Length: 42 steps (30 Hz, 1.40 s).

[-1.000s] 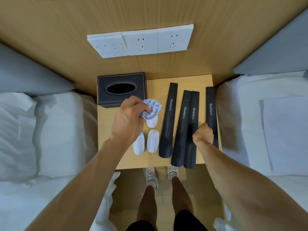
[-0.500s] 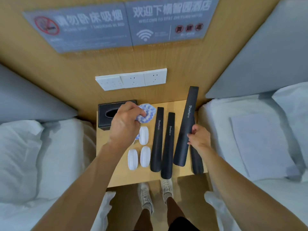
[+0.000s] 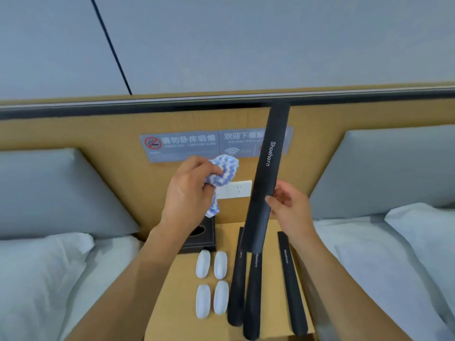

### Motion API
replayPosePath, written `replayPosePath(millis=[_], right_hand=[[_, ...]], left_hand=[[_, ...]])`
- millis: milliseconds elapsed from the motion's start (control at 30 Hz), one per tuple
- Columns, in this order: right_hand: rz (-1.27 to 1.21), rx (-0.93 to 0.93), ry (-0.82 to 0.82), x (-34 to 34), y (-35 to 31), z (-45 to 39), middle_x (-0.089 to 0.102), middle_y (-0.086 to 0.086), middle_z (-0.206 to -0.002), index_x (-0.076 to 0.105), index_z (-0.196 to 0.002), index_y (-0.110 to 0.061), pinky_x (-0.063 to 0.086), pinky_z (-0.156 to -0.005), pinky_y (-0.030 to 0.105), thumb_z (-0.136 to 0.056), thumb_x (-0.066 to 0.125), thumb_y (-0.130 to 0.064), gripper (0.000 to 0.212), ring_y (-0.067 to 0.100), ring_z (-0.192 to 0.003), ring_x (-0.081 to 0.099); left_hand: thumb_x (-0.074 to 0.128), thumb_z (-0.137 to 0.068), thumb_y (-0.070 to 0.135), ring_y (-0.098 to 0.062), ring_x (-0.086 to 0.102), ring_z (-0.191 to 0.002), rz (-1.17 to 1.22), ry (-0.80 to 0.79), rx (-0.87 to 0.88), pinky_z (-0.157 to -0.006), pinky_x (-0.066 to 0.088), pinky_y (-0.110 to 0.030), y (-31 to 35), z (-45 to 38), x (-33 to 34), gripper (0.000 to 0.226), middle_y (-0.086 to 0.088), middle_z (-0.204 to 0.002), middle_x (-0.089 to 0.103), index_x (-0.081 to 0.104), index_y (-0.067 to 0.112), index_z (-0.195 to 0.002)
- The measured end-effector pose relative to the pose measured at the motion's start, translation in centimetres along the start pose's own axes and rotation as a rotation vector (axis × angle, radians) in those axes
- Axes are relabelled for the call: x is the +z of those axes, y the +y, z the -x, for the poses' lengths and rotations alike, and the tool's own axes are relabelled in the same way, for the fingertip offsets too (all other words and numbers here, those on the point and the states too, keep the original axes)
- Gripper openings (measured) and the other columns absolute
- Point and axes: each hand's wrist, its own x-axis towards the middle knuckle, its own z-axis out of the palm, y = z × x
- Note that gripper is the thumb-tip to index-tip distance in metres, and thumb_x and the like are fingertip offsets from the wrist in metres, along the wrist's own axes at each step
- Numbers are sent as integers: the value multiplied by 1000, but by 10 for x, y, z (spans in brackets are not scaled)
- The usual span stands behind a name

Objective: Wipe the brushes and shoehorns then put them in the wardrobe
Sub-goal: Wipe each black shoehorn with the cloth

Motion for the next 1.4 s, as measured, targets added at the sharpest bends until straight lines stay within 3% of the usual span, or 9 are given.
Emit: replayPosePath(millis=[133, 233, 433, 533, 633, 800, 1033, 1233, 1400], right_hand=[[-47, -136, -78, 9, -50, 2, 66, -7, -83, 62, -105, -62, 57, -83, 42, -91, 65, -10, 54, 19, -87, 65], [-153, -177, -132, 22, -81, 2, 70, -7, -91, 65, -116, -48, 56, -89, 49, -94, 63, -10, 44, 21, -94, 67], [-329, -226, -254, 52, -131, 3, 74, -5, -108, 67, -124, -26, 58, -92, 44, -98, 57, -4, 36, 16, -100, 71], [-375, -256, -346, 60, -144, 1, 74, -7, -114, 67, -123, -32, 59, -91, 35, -99, 55, -6, 37, 14, -107, 70], [-372, -293, -430, 65, -150, -1, 73, -8, -117, 67, -119, -40, 57, -93, 29, -100, 53, -4, 43, 13, -111, 69], [-201, -392, -410, 69, -161, -6, 69, -25, -118, 61, -125, -41, 47, -88, 6, -97, 56, 1, 52, -7, -114, 61], [-129, -470, -402, 80, -189, -11, 69, -31, -110, 57, -118, -54, 49, -78, 4, -98, 58, -8, 50, -10, -107, 62], [-133, -567, -321, 84, -217, -23, 71, -20, -113, 60, -128, -36, 55, -88, 18, -97, 60, -9, 41, 0, -108, 65], [-311, -527, -280, 88, -231, -33, 74, -16, -110, 65, -118, -38, 54, -89, 18, -94, 59, 3, 47, 3, -105, 69]], left_hand=[[66, -80, -8, -15, 60, -94, 12, 87, 57, -73, 44, -13, 20, -15, -34, 25, -5, -105, 63, 71, 8, -99], [68, -83, -2, -9, 58, -95, 41, 146, 70, -76, 40, -6, 36, -22, -51, 26, 1, -107, 63, 70, 12, -105], [68, -84, 2, -19, 58, -91, -107, 262, 122, -73, 47, -25, 47, -42, -75, 15, -2, -98, 62, 74, 10, -96], [60, -80, -4, -27, 58, -87, -208, 273, 138, -66, 51, -42, 40, -46, -83, 16, -5, -92, 64, 73, 6, -85], [54, -71, -9, -30, 59, -81, -222, 289, 214, -60, 51, -45, 35, -48, -92, 22, -7, -85, 65, 71, 3, -78], [56, -70, -17, -32, 59, -86, -245, 319, 135, -65, 51, -47, 38, -76, -123, 32, -9, -90, 67, 74, 4, -87], [53, -79, -9, -29, 57, -98, -377, 416, 70, -79, 47, -44, 50, -149, -190, 35, -8, -101, 65, 74, 8, -101], [53, -78, -8, -24, 57, -96, -410, 506, 96, -79, 47, -42, 64, -177, -209, 35, -5, -98, 65, 74, 12, -99], [57, -79, -5, -25, 56, -94, -420, 387, 150, -76, 48, -44, 64, -160, -178, 29, -4, -97, 66, 75, 14, -92]])
